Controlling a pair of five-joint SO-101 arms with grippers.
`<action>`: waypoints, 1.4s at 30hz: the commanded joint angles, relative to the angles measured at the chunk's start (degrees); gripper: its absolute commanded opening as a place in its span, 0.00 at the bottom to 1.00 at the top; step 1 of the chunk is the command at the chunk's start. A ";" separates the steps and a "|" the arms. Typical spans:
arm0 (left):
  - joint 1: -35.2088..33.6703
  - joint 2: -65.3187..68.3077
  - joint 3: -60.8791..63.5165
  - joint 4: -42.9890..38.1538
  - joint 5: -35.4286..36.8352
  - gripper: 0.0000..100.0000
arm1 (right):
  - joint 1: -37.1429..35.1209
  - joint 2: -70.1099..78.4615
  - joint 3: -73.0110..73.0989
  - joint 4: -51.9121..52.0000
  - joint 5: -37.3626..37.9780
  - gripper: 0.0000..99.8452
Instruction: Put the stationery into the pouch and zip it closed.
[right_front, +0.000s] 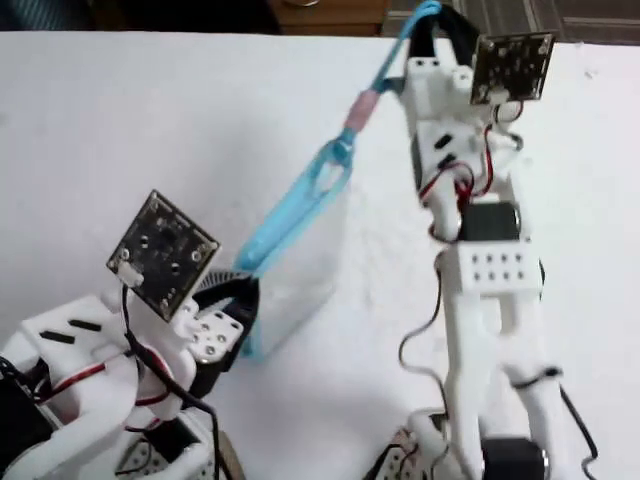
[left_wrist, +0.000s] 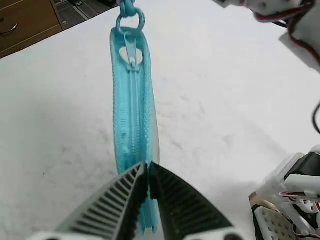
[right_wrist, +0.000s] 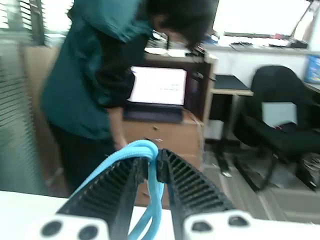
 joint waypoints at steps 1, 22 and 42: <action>0.57 -0.22 -1.49 0.09 -0.44 0.02 | 4.26 6.90 -0.88 -5.23 3.16 0.02; -4.53 -0.22 -1.85 -0.53 -0.62 0.02 | 4.26 15.78 -0.44 -11.03 8.70 0.02; -37.58 0.22 12.57 -13.71 -1.14 0.18 | -10.51 7.08 -0.18 40.66 26.99 0.02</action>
